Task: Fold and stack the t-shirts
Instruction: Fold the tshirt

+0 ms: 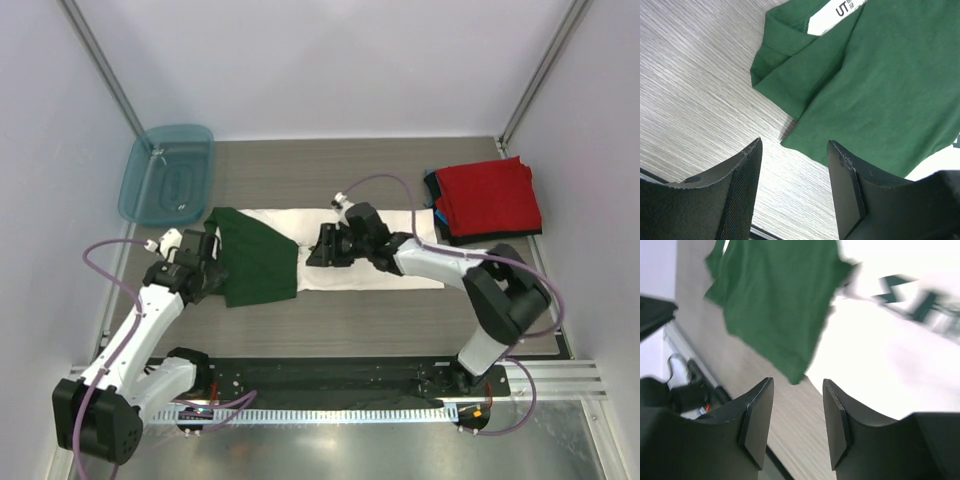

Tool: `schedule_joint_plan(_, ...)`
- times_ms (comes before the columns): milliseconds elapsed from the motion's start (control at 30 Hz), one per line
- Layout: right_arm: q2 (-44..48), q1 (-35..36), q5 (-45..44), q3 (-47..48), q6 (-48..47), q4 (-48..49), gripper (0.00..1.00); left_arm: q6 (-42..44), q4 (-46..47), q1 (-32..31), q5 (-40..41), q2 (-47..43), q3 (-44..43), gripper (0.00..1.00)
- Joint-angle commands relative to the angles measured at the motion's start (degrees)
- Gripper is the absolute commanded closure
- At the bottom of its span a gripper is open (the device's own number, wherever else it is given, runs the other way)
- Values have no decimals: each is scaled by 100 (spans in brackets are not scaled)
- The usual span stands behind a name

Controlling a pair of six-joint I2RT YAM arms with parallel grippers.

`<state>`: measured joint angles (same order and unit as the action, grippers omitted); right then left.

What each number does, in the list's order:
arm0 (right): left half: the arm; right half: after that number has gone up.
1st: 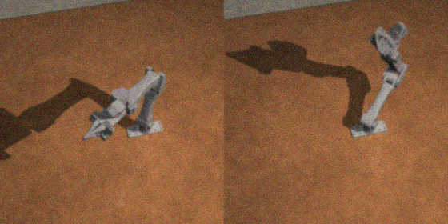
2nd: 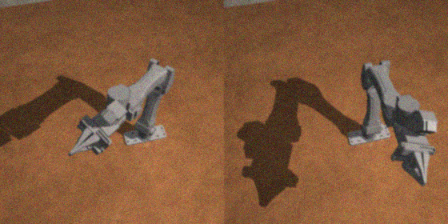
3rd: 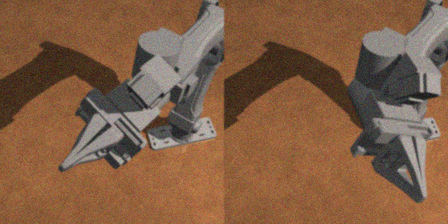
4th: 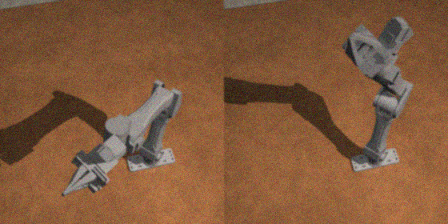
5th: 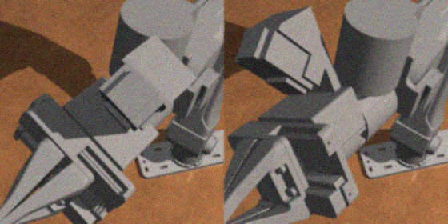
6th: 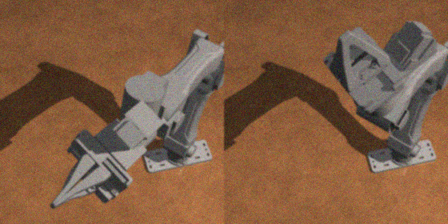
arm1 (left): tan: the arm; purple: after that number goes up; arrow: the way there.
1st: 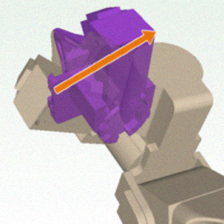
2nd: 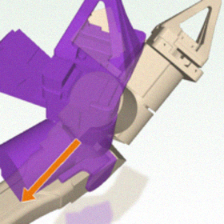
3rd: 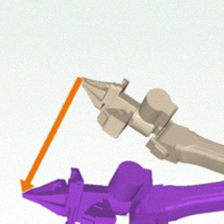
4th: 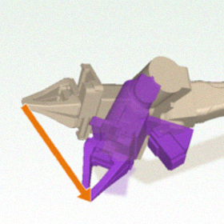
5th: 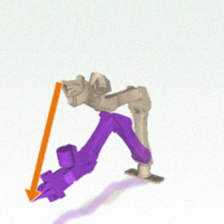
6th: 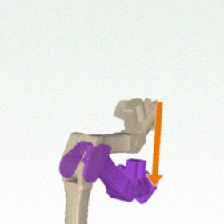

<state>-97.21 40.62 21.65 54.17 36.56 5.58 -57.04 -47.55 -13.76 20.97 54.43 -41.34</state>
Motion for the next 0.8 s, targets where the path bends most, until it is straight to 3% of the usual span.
schedule_joint_plan(0,720,-247,-1233,-179,-246,-837,50,-18,96,-22,-40,84,38,44)
schedule_joint_plan(33,851,-343,-1982,-205,-219,-1362,51,-70,253,-22,-180,154,91,45)
schedule_joint_plan(133,1449,-835,-3075,-512,-44,-1910,64,-386,536,-13,-374,453,267,48)
schedule_joint_plan(333,2206,-1619,-3597,-1163,18,-2394,76,-773,1002,-127,-471,788,329,50)
schedule_joint_plan(500,1996,-1636,-3800,-1365,27,-2483,98,-1002,1239,-347,-296,1007,302,51)
schedule_joint_plan(767,1565,-1636,-4081,-1269,97,-2580,99,-1240,1617,-452,-146,1649,293,52)
